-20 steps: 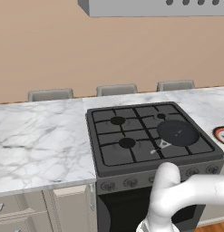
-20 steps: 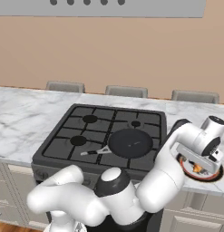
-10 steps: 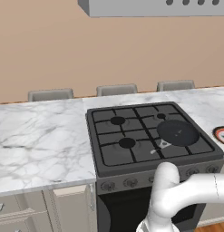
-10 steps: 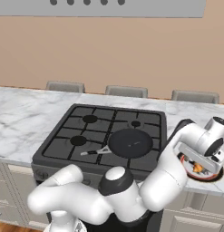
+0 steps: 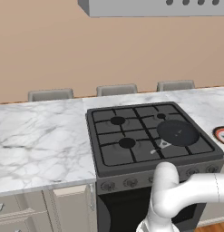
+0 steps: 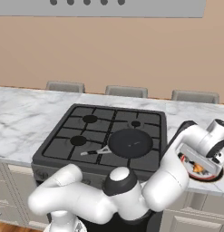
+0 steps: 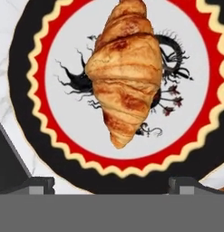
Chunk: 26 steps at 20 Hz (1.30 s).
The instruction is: Pick the croissant and place it on the pan. Then turn on the stove to warm the croissant.
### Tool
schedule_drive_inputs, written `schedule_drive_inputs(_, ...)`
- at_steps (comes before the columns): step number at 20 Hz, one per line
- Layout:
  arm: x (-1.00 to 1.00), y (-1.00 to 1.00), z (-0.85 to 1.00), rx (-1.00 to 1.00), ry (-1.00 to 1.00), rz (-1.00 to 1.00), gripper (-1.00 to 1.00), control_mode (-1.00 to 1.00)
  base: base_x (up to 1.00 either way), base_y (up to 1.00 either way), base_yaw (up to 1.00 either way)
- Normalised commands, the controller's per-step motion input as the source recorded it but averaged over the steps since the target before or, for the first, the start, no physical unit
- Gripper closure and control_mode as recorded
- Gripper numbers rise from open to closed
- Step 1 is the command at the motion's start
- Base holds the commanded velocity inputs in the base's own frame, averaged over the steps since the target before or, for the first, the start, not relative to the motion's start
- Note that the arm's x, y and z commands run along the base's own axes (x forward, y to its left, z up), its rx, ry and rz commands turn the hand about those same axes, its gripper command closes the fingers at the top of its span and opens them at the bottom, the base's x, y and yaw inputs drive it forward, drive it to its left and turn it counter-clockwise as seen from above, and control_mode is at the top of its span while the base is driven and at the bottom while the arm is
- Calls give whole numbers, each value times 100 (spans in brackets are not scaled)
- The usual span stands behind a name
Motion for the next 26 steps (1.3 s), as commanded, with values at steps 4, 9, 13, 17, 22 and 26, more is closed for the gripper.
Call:
schedule_drive_inputs(4, 2, -2, -22, 1, 0, 0, -100, -100, 0, 0, 0)
schedule_drive_inputs(9, 6, -1, -13, 4, -6, 0, -100, -100, 0, 0, 0)
schedule_drive_inputs(13, 12, -1, -7, 6, -10, 0, -100, -100, 0, 0, 0)
schedule_drive_inputs(17, 9, -5, -3, 6, -8, 0, -100, -100, 0, 0, 0)
schedule_drive_inputs(22, 5, -9, -6, 4, -5, 0, -100, -100, 0, 0, 0)
schedule_drive_inputs(26, 7, -13, -8, 3, -1, 0, -100, -100, 0, 0, 0)
